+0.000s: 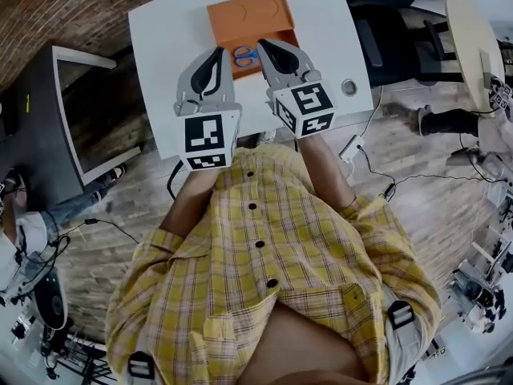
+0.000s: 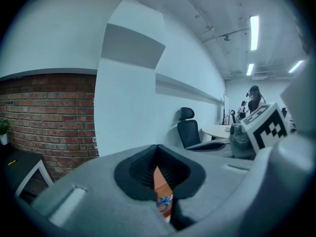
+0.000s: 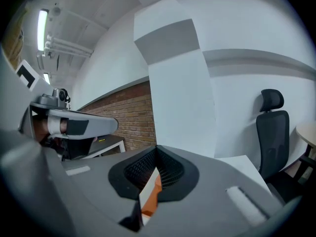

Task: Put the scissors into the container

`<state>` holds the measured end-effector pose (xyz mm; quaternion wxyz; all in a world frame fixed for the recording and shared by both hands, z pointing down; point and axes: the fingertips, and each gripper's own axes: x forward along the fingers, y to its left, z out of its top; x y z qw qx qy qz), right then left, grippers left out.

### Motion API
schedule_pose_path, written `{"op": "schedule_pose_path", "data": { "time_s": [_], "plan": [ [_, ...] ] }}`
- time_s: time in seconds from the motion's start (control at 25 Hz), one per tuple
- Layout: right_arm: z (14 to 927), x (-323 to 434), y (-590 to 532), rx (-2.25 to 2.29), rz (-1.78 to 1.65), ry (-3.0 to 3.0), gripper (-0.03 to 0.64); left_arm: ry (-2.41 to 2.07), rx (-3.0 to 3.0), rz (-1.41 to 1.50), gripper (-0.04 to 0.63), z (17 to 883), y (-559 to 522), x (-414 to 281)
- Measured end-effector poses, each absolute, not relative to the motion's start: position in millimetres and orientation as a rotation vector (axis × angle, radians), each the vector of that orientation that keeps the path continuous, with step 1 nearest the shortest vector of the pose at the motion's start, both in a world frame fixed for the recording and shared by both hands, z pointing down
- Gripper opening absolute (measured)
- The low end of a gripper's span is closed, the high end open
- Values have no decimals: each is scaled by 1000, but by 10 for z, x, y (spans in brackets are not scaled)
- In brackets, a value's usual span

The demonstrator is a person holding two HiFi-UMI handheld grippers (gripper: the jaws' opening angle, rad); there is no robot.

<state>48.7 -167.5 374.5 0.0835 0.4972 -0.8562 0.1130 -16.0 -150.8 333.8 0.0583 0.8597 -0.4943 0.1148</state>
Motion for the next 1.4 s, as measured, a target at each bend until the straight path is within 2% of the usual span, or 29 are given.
{"op": "schedule_pose_path", "data": {
  "time_s": [1.4],
  "plan": [
    [3341,387,-1607,1536,277,-2637,6,-1499,2649,326,2,3215,-1562,-199]
  ]
}}
